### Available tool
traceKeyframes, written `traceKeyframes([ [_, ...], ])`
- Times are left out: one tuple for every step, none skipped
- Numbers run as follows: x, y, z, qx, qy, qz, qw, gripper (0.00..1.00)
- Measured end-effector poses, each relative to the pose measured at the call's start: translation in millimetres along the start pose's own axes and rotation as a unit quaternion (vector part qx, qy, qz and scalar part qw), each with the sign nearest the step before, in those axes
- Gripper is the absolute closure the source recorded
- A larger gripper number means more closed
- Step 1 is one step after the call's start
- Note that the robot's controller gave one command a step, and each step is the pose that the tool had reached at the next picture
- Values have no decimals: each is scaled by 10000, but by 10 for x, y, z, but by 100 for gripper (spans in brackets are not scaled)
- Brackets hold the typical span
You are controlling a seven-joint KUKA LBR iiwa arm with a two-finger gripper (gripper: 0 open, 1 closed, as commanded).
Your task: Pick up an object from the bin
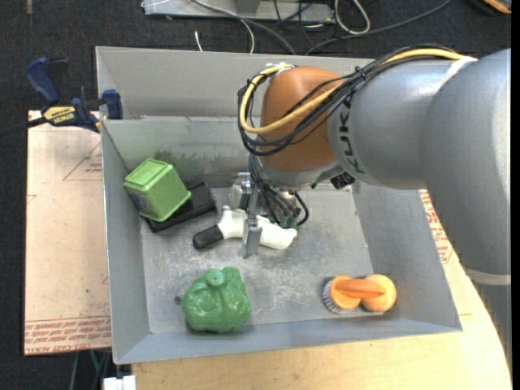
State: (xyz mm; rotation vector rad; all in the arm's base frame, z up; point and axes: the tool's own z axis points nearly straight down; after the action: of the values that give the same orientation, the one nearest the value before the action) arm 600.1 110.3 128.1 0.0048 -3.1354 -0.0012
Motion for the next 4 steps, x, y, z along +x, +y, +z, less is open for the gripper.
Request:
traceKeyframes([
  [-18,-6,-51,-4,-36,14,10000,0],
  [-28,-461,478,-23,-61,1081,9941,0],
  [44,-489,564,-15,-94,1165,9931,0],
  [-8,-531,572,-33,-112,1209,9926,0],
])
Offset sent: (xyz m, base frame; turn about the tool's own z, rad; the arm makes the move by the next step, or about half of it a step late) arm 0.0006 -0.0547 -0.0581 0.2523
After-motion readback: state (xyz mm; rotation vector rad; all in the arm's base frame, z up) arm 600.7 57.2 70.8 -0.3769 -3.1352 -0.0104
